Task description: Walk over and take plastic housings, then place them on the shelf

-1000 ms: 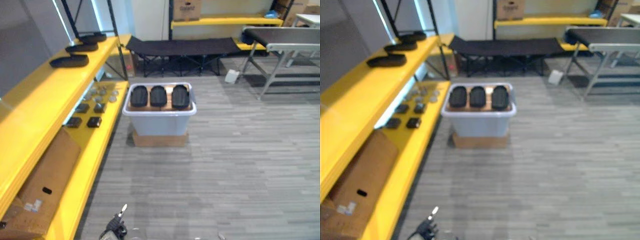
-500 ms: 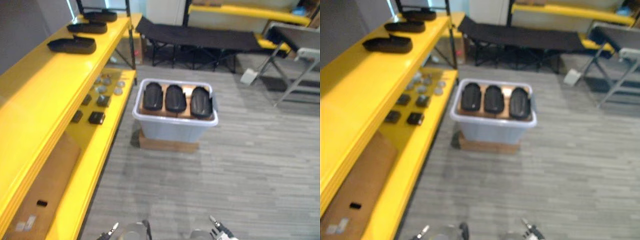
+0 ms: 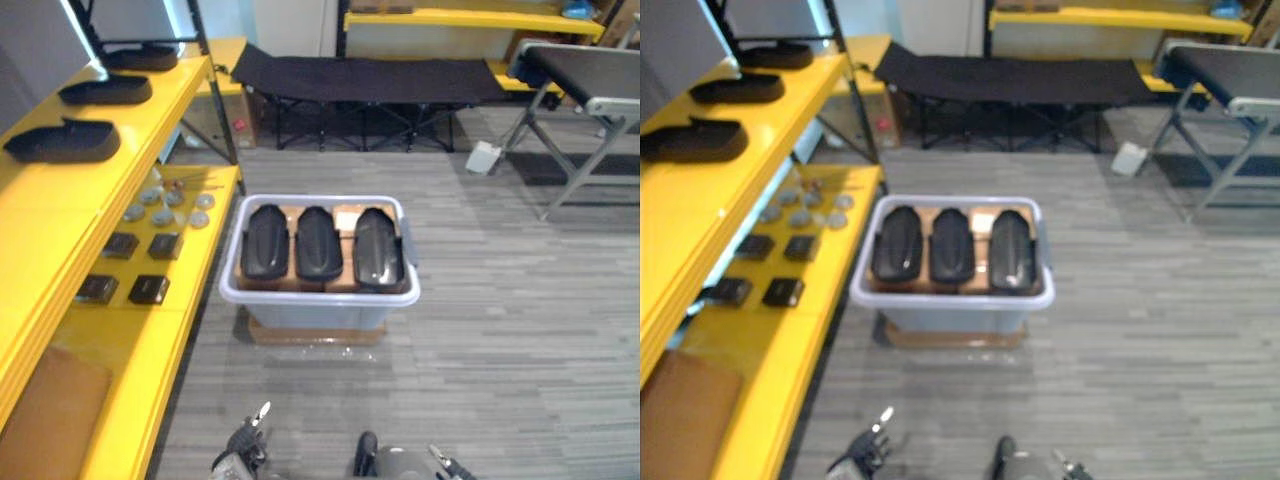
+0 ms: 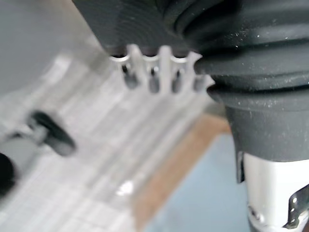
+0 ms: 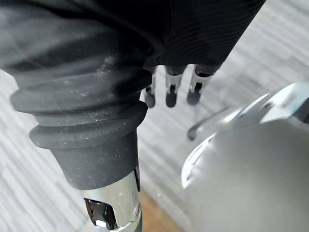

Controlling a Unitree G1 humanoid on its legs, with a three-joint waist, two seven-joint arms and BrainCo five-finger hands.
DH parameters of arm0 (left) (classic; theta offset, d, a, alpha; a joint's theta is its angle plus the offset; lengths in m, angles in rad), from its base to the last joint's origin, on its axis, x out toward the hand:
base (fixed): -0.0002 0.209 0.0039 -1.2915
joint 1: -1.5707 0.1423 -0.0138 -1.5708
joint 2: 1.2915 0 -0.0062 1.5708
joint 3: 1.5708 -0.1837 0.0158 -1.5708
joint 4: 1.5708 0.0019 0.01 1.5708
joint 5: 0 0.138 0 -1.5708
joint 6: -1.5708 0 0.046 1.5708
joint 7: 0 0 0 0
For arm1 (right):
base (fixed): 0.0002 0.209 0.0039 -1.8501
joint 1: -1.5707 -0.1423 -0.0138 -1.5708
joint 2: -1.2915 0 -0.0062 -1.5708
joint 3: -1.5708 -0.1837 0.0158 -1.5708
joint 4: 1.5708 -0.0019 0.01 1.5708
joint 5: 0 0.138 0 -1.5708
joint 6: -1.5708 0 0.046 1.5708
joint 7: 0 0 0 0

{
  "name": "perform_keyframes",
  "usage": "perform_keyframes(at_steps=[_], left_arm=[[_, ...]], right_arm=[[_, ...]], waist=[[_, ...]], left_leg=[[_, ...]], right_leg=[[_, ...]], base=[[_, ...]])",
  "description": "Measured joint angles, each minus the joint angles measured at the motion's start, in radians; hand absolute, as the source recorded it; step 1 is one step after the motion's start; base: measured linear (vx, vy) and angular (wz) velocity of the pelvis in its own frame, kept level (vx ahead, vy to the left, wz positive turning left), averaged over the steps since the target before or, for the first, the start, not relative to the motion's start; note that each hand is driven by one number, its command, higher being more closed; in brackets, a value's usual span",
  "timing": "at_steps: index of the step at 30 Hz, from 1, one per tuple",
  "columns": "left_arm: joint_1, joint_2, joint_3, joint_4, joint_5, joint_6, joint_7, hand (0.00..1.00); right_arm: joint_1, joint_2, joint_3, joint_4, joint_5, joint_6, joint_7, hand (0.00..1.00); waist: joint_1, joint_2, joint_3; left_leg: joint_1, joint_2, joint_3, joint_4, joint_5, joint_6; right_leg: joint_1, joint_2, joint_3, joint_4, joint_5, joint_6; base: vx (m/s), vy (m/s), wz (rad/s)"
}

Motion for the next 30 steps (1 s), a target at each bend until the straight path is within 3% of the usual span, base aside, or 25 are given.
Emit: perform_keyframes(at_steps=[2,4,6,7,9,12,14,16,17,19,21,22,24,26,27,29,30], left_arm=[[0.010,0.023,-0.025,-0.006,0.002,-0.003,-0.003,0.00],[0.039,0.036,-0.038,-0.021,0.015,-0.008,-0.017,0.00],[0.072,0.038,-0.039,-0.016,0.021,-0.009,-0.017,0.00],[0.089,0.053,-0.029,-0.011,0.020,-0.014,-0.018,0.00],[0.078,0.079,-0.032,0.001,0.036,-0.019,-0.019,0.00],[0.062,0.117,-0.068,0.004,0.105,-0.031,-0.018,0.00],[0.056,0.150,-0.123,0.003,0.139,-0.028,-0.017,0.00],[0.045,0.189,-0.181,0.000,0.141,-0.027,-0.018,0.00],[0.029,0.224,-0.209,0.003,0.139,-0.025,-0.017,0.00],[-0.004,0.262,-0.217,0.003,0.127,-0.029,-0.018,0.00],[-0.026,0.283,-0.217,0.004,0.125,-0.034,-0.019,0.00],[-0.029,0.293,-0.216,0.008,0.127,-0.035,-0.018,0.00],[-0.020,0.280,-0.214,0.011,0.133,-0.044,-0.018,0.00],[-0.002,0.244,-0.196,0.013,0.142,-0.045,-0.019,0.00],[0.024,0.199,-0.192,0.013,0.188,-0.046,-0.023,0.00],[0.036,0.197,-0.188,0.012,0.216,-0.046,-0.024,0.00],[0.059,0.184,-0.185,0.012,0.219,-0.046,-0.022,0.00]], right_arm=[[-0.010,-0.001,-0.001,0.027,-0.019,-0.005,-0.002,0.00],[-0.050,-0.007,0.002,0.029,-0.030,-0.028,0.004,0.00],[-0.059,-0.006,0.005,0.029,-0.068,-0.045,0.014,0.00],[-0.063,0.005,0.038,0.030,-0.117,-0.072,0.034,0.00],[-0.066,0.004,0.095,0.024,-0.168,-0.109,0.069,0.00],[-0.066,-0.026,0.348,-0.048,-0.292,-0.215,0.190,0.00],[-0.079,-0.070,0.662,-0.192,-0.397,-0.336,0.299,0.00],[-0.094,-0.101,0.882,-0.346,-0.429,-0.400,0.359,0.00],[-0.121,-0.107,1.050,-0.466,-0.425,-0.429,0.388,0.00],[-0.210,-0.101,1.226,-0.635,-0.383,-0.433,0.430,0.00],[-0.330,-0.080,1.306,-0.794,-0.319,-0.419,0.466,0.00],[-0.414,-0.057,1.318,-0.874,-0.272,-0.409,0.473,0.00],[-0.541,-0.054,1.314,-0.945,-0.183,-0.371,0.449,0.00],[-0.638,-0.054,1.246,-1.008,-0.109,-0.340,0.384,0.00],[-0.702,-0.044,1.099,-1.029,-0.074,-0.299,0.261,0.00],[-0.738,-0.042,0.981,-1.027,-0.074,-0.275,0.170,0.00],[-0.770,-0.056,0.822,-1.031,-0.064,-0.250,0.031,0.00]], waist=[[0.014,-0.019,0.001],[0.033,-0.018,0.001],[0.037,-0.014,0.000],[0.048,-0.035,-0.003],[0.050,-0.070,0.007],[0.057,-0.095,0.020],[0.059,-0.094,0.030],[0.057,-0.100,0.048],[0.063,-0.113,0.055],[0.095,-0.132,0.064],[0.108,-0.147,0.073],[0.116,-0.168,0.083],[0.133,-0.158,0.086],[0.142,-0.143,0.095],[0.140,-0.131,0.095],[0.140,-0.126,0.098],[0.135,-0.117,0.095]], left_leg=[[-0.039,-0.044,0.022,-0.068,-0.014,0.014],[-0.078,-0.137,0.025,-0.415,0.001,0.022],[-0.085,-0.167,-0.003,-0.575,0.122,0.065],[-0.059,-0.202,-0.001,-0.621,0.165,0.092],[-0.049,-0.238,0.003,-0.661,0.174,0.105],[-0.051,-0.273,-0.011,-0.676,0.162,0.131],[-0.030,-0.271,-0.043,-0.708,0.145,0.143],[-0.019,-0.249,-0.088,-0.711,0.143,0.143],[-0.026,-0.230,-0.123,-0.701,0.140,0.137],[-0.058,-0.204,-0.162,-0.673,0.129,0.119],[-0.094,-0.204,-0.192,-0.633,0.121,0.104],[-0.098,-0.227,-0.208,-0.614,0.110,0.089],[-0.099,-0.213,-0.229,-0.600,0.099,0.072],[-0.102,-0.210,-0.229,-0.601,0.097,0.064],[-0.097,-0.209,-0.229,-0.606,0.101,0.057],[-0.081,-0.208,-0.229,-0.620,0.105,0.050],[-0.060,-0.208,-0.226,-0.643,0.112,0.041]], right_leg=[[0.102,-0.015,0.012,-0.060,-0.004,0.005],[0.129,-0.036,0.056,-0.095,-0.008,0.030],[0.139,-0.037,0.077,-0.099,-0.016,0.050],[0.147,-0.061,0.082,-0.100,-0.025,0.074],[0.144,-0.093,0.073,-0.102,-0.037,0.093],[0.142,-0.121,0.049,-0.090,-0.040,0.112],[0.064,-0.136,0.048,0.104,-0.062,0.148],[-0.008,-0.137,0.048,0.280,-0.059,0.165],[-0.019,-0.138,0.024,0.279,-0.091,0.117],[-0.057,-0.140,0.019,0.207,-0.103,0.091],[-0.070,-0.152,0.028,0.062,0.009,0.087],[-0.068,-0.179,0.031,0.003,0.137,0.116],[-0.018,-0.159,0.024,-0.063,0.131,0.123],[0.011,-0.145,0.022,-0.123,0.131,0.124],[0.032,-0.139,0.020,-0.161,0.133,0.127],[0.050,-0.136,0.018,-0.178,0.134,0.128],[0.062,-0.135,0.019,-0.188,0.134,0.129]], base=[[0.31,-0.089,-0.29],[0.30,0.062,-0.60],[0.28,0.130,-0.36],[0.31,0.146,-0.03],[0.24,0.116,0.14],[0.19,0.089,0.20],[0.14,0.101,0.24],[0.10,0.023,0.64],[0.10,-0.055,0.74],[0.10,-0.105,0.62],[0.13,-0.185,0.55],[0.09,-0.199,0.44],[0.11,-0.200,0.19],[0.07,-0.136,-0.07],[0.00,-0.088,-0.02],[-0.02,-0.066,-0.02],[-0.04,-0.038,-0.02]])
